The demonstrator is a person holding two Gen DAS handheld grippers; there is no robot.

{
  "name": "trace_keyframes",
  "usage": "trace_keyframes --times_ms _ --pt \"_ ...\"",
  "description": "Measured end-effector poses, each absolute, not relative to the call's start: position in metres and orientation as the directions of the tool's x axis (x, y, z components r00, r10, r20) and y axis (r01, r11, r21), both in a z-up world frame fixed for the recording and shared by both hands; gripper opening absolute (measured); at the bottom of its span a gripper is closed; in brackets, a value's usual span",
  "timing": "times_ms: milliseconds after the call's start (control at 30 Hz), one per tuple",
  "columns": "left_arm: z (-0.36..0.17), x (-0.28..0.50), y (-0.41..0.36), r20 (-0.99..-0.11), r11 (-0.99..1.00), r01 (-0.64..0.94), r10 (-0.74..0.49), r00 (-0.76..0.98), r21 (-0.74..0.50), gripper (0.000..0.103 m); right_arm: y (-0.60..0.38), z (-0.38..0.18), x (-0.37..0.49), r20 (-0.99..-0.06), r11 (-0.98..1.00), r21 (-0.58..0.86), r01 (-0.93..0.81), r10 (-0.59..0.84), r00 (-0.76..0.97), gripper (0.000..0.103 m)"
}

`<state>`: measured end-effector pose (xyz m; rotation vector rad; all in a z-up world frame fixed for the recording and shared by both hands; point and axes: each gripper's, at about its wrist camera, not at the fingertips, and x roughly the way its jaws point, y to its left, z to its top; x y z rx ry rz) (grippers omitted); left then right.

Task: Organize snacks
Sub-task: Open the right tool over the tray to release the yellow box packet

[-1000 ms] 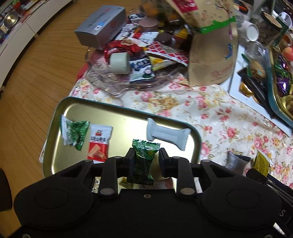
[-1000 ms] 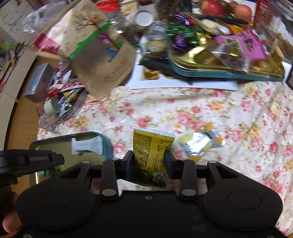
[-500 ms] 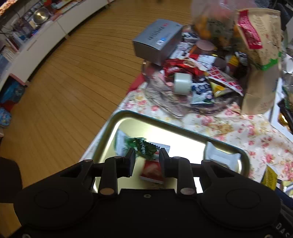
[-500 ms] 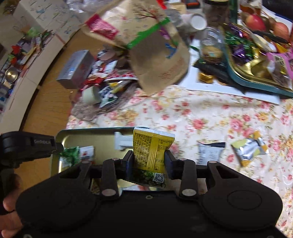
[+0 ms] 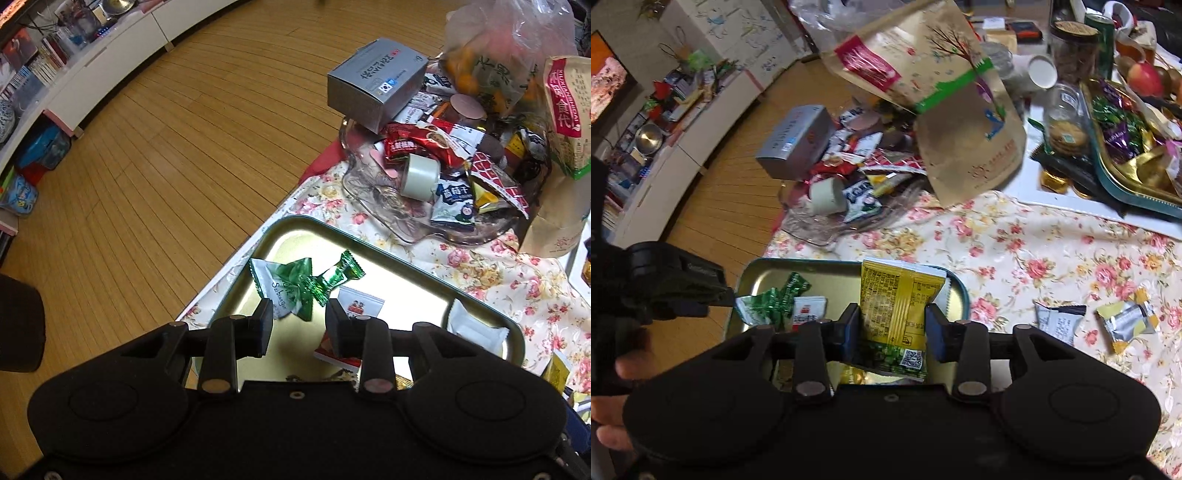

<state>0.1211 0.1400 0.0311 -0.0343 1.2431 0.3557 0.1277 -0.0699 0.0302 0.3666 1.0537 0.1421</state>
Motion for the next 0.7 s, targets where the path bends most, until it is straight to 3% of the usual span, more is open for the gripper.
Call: trace_keyframes --times_ms 167,700 --pt "0.036 0.118 0.135 -0.927 0.949 -0.269 0.241 0.287 0.163 0.043 -0.072 0.038 0.125 -0.800 0.918 0.394 0.047 0.317 0.510 0.043" --pt "0.067 0.099 0.110 -0.902 0.961 -0.221 0.237 0.362 0.165 0.043 -0.075 0.052 0.099 -0.835 0.956 0.283 0.074 0.208 0.509 0.043"
